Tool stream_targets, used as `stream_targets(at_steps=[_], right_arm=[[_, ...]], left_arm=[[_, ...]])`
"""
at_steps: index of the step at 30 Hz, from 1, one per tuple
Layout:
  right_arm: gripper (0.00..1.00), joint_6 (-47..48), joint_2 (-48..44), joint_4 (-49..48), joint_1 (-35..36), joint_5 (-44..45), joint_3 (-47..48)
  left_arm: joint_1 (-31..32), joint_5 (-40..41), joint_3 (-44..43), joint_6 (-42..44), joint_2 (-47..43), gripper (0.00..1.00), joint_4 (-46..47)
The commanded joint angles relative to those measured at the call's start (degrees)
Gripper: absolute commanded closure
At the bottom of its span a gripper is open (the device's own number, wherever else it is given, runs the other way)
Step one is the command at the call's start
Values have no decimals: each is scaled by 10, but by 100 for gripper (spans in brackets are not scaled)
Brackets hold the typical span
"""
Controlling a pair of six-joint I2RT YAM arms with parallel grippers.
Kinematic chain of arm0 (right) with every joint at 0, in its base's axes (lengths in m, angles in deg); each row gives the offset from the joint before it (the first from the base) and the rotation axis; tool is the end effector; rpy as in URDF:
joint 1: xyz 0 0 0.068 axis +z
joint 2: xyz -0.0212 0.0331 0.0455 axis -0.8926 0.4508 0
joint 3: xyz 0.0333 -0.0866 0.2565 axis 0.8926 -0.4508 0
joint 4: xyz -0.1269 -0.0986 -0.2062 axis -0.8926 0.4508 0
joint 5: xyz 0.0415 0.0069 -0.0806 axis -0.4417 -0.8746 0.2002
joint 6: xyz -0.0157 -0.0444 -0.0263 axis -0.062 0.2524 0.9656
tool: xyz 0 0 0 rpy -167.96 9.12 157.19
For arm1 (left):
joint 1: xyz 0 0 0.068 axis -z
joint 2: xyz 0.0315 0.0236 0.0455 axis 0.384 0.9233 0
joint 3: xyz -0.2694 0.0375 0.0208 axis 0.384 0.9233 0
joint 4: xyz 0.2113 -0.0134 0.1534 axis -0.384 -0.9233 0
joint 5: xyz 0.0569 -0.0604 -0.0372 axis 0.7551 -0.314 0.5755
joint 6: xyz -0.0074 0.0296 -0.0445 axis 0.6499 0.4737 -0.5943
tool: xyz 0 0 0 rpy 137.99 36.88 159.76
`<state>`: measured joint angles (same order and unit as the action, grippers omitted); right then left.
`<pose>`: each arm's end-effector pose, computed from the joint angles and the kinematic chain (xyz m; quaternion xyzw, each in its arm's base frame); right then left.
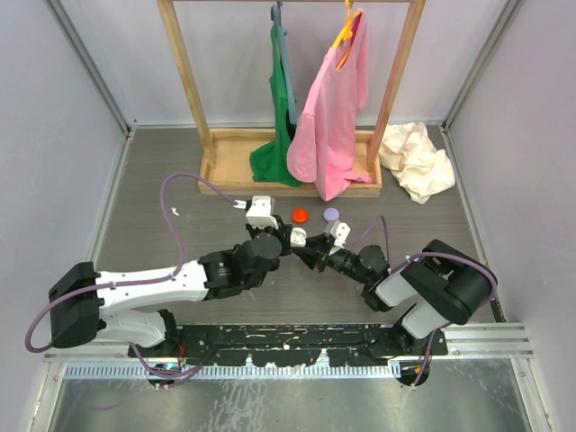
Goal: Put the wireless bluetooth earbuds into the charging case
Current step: Place the earbud in the charging case.
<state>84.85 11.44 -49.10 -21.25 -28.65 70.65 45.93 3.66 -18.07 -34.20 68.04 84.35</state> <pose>0.1556 0.1554 0.1596 -0.3337 0.5770 0.3834 0.6393 0.1265 -0.2503 0.2763 -0.0129 0.7868 -0.2165 0.5778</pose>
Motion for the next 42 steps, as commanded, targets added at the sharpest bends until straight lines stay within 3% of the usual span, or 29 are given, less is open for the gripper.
stream_targets(at_steps=[1, 31, 37, 42], right_arm=[[94, 9, -12, -105, 2, 11, -3], [94, 14, -22, -105, 2, 38, -11], [95, 14, -26, -105, 2, 44, -13], [94, 14, -25, -105, 1, 45, -13]], left_arm=[[2, 11, -18, -10, 17, 82, 43], [16, 9, -14, -12, 49, 82, 48], [20, 12, -10, -11, 51, 77, 48], [20, 10, -11, -13, 44, 66, 47]])
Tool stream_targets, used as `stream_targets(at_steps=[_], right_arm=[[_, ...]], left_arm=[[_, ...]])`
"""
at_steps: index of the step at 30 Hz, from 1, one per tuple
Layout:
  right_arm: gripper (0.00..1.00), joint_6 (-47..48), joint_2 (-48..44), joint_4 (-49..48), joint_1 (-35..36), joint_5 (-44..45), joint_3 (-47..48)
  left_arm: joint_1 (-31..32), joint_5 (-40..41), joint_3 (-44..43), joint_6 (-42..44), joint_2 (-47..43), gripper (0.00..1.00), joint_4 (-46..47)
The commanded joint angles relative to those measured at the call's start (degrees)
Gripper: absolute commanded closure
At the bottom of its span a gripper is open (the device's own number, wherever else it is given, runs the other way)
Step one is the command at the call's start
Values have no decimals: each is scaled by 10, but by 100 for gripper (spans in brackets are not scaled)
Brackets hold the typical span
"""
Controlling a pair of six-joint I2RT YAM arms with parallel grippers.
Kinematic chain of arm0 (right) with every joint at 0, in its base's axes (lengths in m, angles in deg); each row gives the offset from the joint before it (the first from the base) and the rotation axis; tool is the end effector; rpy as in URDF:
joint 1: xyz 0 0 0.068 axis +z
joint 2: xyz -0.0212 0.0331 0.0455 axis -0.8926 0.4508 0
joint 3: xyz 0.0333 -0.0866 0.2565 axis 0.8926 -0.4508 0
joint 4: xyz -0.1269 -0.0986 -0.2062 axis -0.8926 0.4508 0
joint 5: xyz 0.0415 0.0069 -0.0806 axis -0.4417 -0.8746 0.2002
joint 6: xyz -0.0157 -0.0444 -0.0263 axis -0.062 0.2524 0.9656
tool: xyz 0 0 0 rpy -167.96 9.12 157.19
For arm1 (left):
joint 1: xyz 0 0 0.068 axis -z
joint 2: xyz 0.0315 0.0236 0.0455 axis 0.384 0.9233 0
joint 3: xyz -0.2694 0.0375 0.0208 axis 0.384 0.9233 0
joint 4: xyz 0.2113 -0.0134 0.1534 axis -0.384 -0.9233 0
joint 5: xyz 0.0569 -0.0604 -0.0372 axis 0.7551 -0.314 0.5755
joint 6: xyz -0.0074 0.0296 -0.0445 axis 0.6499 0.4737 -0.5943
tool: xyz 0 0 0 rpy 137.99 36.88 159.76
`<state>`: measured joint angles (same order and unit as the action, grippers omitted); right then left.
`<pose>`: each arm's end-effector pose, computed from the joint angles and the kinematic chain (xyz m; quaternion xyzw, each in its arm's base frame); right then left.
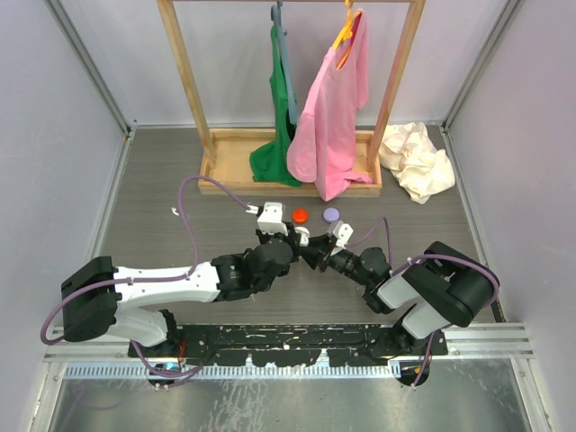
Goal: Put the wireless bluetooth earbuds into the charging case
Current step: Place the earbud in the charging case.
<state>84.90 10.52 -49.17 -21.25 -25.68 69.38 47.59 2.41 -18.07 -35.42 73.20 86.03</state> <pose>0.1530 0.1507 0.1584 -0.3171 0.5875 0.3681 0.6471 0.1239 -0.2685 0.2547 0.0103 0.8009 -0.2151 0.5587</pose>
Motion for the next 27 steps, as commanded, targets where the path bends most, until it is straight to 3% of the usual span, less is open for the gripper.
stream_targets(at_steps=[1, 16, 27], right_arm=[[94, 13, -16, -104, 2, 15, 0], [94, 14, -12, -105, 2, 18, 1], [94, 16, -12, -104, 2, 21, 1]], left_arm=[[3, 21, -11, -1, -10, 64, 29], [-4, 66, -28, 12, -69, 37, -61], [-135, 29, -49, -66, -92, 31, -252]])
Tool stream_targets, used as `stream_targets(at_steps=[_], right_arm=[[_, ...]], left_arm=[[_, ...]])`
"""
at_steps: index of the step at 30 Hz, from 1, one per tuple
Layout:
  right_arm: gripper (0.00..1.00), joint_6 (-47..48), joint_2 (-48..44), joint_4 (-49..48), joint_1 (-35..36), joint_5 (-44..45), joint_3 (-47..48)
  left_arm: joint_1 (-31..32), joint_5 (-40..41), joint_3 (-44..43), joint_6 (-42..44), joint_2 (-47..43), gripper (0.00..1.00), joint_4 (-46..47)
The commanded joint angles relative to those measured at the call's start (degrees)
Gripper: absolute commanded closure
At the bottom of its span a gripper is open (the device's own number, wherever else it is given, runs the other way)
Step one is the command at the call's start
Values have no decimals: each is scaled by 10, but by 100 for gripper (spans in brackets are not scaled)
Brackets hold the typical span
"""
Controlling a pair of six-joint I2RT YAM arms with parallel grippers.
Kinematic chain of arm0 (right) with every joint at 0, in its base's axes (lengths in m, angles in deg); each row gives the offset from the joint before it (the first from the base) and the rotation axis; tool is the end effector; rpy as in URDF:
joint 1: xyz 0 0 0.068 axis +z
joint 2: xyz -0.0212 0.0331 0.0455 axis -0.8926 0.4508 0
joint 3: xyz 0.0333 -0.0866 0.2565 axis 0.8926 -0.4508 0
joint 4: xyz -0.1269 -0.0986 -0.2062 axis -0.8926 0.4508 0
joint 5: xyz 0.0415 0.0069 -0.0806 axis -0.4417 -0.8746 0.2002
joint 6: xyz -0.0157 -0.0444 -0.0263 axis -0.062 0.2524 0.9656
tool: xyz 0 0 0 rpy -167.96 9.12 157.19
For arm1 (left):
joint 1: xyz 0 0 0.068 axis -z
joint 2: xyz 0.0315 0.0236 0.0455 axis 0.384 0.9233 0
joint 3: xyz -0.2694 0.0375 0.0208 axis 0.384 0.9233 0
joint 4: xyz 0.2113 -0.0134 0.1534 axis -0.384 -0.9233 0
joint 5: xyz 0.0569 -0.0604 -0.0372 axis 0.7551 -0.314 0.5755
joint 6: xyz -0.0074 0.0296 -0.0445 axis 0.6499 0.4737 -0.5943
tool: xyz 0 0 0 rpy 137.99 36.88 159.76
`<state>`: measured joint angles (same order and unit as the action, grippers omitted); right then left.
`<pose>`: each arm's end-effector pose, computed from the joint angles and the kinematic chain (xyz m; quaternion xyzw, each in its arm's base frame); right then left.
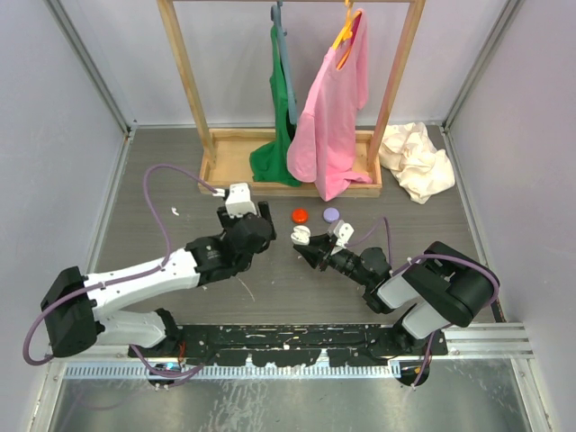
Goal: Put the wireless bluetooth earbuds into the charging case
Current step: Place the earbud in the charging case, then move the earbud to the center of the board.
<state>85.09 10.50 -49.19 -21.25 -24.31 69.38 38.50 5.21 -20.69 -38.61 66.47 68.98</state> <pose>0.1537 0.1502 0.1585 -0.3101 0.5907 0.3603 0.6520 0.1523 -0.2206 0.2753 -0.0600 0.8185 -0.1204 0.5585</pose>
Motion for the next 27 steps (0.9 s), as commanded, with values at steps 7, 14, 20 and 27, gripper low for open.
stream_targets(at_steps=[7, 14, 20, 27], right_arm=[[94, 14, -12, -104, 2, 6, 1], [94, 13, -14, -104, 2, 5, 1], [94, 10, -18, -104, 2, 5, 0], [94, 8, -25, -104, 1, 4, -2]], left_arm=[[-167, -34, -15, -43, -43, 33, -156], [-312, -105, -20, -34, -28, 38, -176], [-418, -142, -50, -22, 57, 39, -178], [-519, -197, -121, -31, 189, 42, -199]])
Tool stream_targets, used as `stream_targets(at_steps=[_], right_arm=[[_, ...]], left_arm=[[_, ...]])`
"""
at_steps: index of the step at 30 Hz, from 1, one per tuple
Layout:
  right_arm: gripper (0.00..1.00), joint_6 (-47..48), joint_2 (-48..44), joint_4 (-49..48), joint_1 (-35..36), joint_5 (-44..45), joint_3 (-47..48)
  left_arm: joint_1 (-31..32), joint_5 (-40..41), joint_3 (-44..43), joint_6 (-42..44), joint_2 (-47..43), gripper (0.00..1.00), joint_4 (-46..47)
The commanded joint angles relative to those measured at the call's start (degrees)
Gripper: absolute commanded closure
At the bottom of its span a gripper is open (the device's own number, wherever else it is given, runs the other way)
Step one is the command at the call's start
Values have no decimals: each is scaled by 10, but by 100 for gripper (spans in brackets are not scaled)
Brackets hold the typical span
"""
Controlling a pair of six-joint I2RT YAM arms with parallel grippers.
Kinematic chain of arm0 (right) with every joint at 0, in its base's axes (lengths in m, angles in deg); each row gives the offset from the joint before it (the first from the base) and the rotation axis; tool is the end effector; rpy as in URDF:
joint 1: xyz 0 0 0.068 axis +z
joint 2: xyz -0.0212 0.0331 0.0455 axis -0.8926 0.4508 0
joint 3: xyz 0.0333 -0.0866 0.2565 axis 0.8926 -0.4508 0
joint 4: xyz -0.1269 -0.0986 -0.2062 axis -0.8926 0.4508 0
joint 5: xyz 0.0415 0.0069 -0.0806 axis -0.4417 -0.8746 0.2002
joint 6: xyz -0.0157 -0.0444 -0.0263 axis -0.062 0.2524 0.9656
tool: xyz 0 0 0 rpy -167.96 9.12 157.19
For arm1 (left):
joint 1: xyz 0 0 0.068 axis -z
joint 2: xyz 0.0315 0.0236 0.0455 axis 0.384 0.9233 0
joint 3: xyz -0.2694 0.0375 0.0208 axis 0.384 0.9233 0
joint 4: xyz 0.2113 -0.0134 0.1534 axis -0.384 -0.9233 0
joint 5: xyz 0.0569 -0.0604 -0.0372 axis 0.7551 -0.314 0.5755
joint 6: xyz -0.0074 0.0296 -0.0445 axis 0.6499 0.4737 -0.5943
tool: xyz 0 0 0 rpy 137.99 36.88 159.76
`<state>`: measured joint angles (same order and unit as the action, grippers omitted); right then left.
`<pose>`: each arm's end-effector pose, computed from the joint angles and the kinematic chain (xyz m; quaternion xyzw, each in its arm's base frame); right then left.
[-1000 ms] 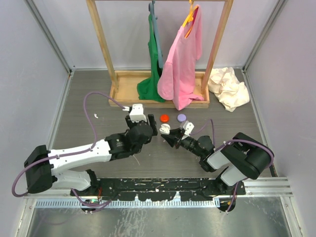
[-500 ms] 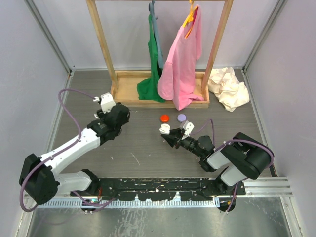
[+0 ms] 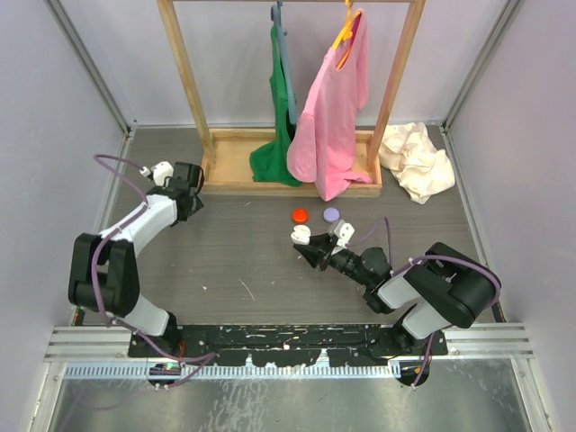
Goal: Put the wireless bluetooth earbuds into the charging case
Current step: Move the earbud to the center of the board.
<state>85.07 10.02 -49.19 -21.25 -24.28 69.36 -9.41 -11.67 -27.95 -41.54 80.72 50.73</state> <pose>0.1534 0.1499 0.1600 -0.3091 0.5879 0.3609 0.6546 0.2948 -0.0498 0.2225 -0.3210 0.8679 0.0986 0.3660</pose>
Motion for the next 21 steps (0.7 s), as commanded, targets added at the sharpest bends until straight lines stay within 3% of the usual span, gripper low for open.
stream_targets(at_steps=[1, 9, 21], right_arm=[[94, 8, -20, -104, 2, 4, -2], [94, 6, -19, -104, 2, 0, 0], [94, 4, -12, -104, 2, -3, 2]], left_arm=[[-50, -29, -59, -2, 62, 43, -18], [-103, -65, -127, 6, 178, 49, -24], [-147, -101, -183, 17, 249, 61, -32]])
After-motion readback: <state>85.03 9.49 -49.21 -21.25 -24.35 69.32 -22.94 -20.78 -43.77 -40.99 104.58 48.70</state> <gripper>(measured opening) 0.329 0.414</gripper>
